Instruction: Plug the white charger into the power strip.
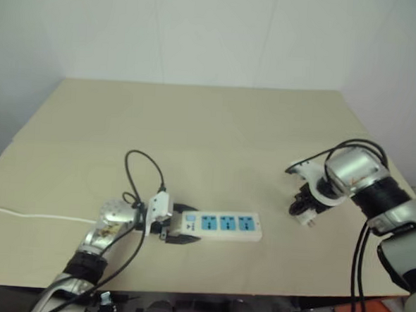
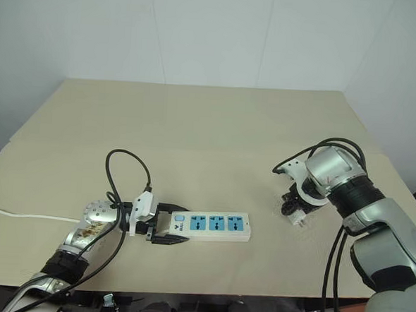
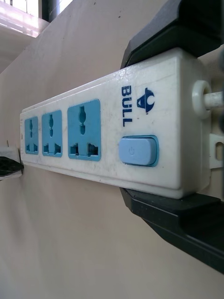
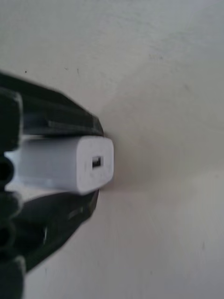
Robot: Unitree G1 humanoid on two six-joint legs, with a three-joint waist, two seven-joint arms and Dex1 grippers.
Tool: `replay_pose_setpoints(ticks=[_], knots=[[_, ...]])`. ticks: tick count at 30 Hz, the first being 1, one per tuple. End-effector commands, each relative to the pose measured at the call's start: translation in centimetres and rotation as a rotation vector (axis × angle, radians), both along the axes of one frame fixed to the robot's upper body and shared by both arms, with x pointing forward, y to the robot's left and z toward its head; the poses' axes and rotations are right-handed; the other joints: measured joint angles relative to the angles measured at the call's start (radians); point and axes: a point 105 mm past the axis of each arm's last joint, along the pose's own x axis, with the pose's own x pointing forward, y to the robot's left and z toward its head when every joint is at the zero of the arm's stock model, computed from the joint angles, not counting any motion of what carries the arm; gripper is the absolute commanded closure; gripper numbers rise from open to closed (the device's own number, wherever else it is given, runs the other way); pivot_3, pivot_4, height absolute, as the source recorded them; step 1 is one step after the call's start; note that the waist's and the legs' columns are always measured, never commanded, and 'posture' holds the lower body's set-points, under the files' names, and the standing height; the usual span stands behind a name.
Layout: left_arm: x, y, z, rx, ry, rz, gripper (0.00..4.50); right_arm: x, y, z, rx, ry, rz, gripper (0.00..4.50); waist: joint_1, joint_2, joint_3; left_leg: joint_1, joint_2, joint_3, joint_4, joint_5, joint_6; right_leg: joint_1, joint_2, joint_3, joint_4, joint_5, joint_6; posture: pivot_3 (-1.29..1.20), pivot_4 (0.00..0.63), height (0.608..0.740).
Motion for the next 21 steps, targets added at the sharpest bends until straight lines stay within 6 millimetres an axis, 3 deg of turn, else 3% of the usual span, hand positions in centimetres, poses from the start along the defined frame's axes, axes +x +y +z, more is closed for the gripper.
replay_pose_setpoints(ticks=[1, 3, 7, 11, 16, 21], knots=[[-0.2, 0.1, -0.7, 0.021, 0.020, 0.017, 1.21, 0.4, 1.0, 0.9, 0.034, -0.048, 0.071, 3.40, -0.001, 0.000, 0.000, 0.000, 0.000, 0.000, 0.000, 0.000, 0.000, 0.000, 0.000, 0.000, 0.000, 0.000, 0.000, 0.00, 0.150, 0.740], [-0.1, 0.1, -0.8, 0.024, 0.021, 0.018, 1.21, 1.2, 1.3, 2.2, 0.060, -0.126, 0.093, 3.40, -0.002, 0.000, 0.000, 0.000, 0.000, 0.000, 0.000, 0.000, 0.000, 0.000, 0.000, 0.000, 0.000, 0.000, 0.000, 0.00, 0.150, 0.740], [0.0, 0.3, -0.8, 0.031, 0.022, 0.024, 1.21, 3.4, 3.6, 6.5, 0.286, -0.390, 0.146, 3.40, -0.003, 0.000, 0.000, -0.001, 0.000, 0.000, 0.000, 0.000, 0.000, -0.001, 0.000, 0.000, 0.000, 0.000, 0.000, 0.00, 0.150, 0.740], [0.3, 0.5, -0.8, 0.038, 0.022, 0.030, 1.21, 3.2, 6.6, 9.6, 0.543, -0.634, 0.262, 3.40, 0.000, 0.000, 0.000, -0.001, 0.000, -0.001, 0.000, 0.000, 0.000, 0.000, 0.000, -0.001, 0.000, 0.000, 0.000, 0.00, 0.150, 0.740], [0.4, 0.5, -0.7, 0.042, 0.019, 0.032, 1.21, 0.9, 9.6, 8.7, 0.677, -0.885, 0.439, 3.40, 0.000, 0.000, 0.000, -0.001, 0.000, -0.002, 0.000, 0.000, 0.000, 0.000, 0.000, -0.001, 0.000, 0.000, 0.000, 0.00, 0.150, 0.740], [0.0, 0.6, -0.7, 0.054, 0.013, 0.005, 1.21, -2.9, 12.9, 7.0, 0.929, -0.830, 0.616, 3.40, -0.008, 0.000, 0.000, -0.001, 0.000, -0.001, 0.000, 0.000, 0.000, 0.000, 0.000, -0.001, 0.001, 0.000, 0.000, 0.00, 0.150, 0.740]])
